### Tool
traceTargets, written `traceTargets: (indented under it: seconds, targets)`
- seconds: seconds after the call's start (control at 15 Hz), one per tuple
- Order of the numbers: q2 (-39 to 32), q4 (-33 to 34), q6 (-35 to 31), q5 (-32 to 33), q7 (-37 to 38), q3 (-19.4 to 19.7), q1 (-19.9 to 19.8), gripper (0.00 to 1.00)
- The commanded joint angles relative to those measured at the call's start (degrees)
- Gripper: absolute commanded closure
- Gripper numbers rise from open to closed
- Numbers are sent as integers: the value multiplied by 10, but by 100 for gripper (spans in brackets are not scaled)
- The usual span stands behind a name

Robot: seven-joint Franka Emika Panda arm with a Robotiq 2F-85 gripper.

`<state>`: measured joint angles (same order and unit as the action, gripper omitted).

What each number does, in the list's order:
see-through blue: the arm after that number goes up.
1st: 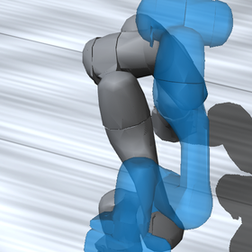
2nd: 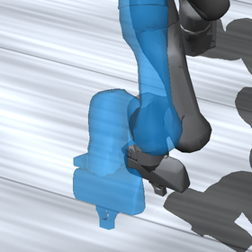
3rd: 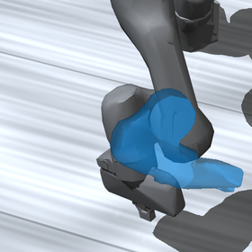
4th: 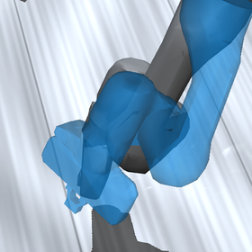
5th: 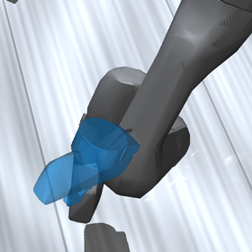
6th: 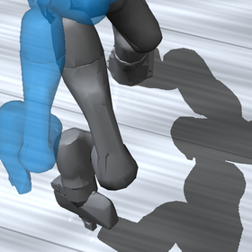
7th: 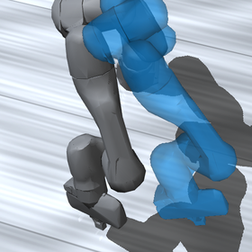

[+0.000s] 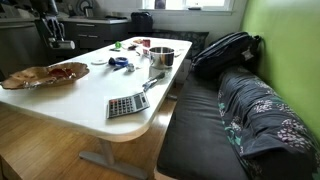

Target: Put the salt shaker on the wooden tray

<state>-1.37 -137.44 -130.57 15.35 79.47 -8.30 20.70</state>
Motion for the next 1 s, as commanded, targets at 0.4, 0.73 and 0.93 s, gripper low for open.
traceTargets:
  seconds: [0.4, 0.73, 0.93]
  targets:
    - [-57, 8, 79, 99, 293, -62, 7, 89]
    - [-114, 19, 11, 148, 372, -69, 31, 89]
    - [-147, 45, 4, 180, 402, -60, 43, 89]
